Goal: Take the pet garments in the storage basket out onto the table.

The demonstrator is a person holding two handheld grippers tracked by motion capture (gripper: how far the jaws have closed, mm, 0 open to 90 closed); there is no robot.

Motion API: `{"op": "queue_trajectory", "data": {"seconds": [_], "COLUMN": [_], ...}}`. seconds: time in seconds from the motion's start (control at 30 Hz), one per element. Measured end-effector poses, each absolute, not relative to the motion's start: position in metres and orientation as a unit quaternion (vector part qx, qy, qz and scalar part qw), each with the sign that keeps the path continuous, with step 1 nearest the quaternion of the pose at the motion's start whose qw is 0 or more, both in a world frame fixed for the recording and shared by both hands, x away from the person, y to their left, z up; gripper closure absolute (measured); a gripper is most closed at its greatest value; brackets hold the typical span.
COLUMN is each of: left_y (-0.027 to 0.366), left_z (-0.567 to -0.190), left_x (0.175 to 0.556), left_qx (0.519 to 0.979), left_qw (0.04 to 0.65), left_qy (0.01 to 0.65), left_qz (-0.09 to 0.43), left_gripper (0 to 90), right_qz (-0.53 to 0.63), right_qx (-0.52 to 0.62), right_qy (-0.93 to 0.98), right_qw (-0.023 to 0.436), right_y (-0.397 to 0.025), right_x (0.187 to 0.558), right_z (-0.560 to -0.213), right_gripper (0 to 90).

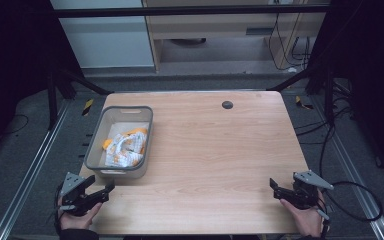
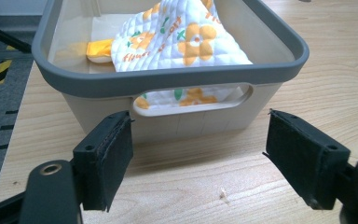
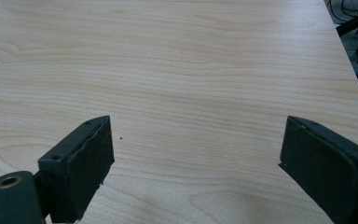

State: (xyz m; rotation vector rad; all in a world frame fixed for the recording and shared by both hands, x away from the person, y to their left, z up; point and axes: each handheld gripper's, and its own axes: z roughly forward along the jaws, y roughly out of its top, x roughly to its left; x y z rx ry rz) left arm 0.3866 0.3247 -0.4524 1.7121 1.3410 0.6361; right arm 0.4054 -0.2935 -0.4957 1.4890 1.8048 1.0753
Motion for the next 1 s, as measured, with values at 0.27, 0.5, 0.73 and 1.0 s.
{"op": "queue_trajectory", "data": {"seconds": [0.27, 0.5, 0.73, 1.0], "left_y": [0.324, 0.325, 0.326, 0.326], "left_z": [-0.445, -0.435, -0.425, -0.414], "left_x": [0.386, 0.389, 0.390, 0.393], "left_qx": [0.681, 0.676, 0.673, 0.673], "left_qw": [0.433, 0.446, 0.454, 0.458], "left_qy": [0.531, 0.525, 0.518, 0.513], "left_qz": [0.259, 0.261, 0.268, 0.273], "left_gripper": [22.0, 22.5, 22.9, 22.9], "right_qz": [0.403, 0.406, 0.407, 0.408], "right_qx": [0.553, 0.547, 0.544, 0.546], "right_qy": [0.674, 0.677, 0.677, 0.674], "right_qw": [0.279, 0.279, 0.283, 0.284], "right_y": [-0.293, -0.291, -0.291, -0.293], "right_x": [0.406, 0.406, 0.406, 0.406], "right_z": [-0.496, -0.496, -0.496, -0.495], "right_gripper": [9.7, 9.6, 9.6, 9.6]}}
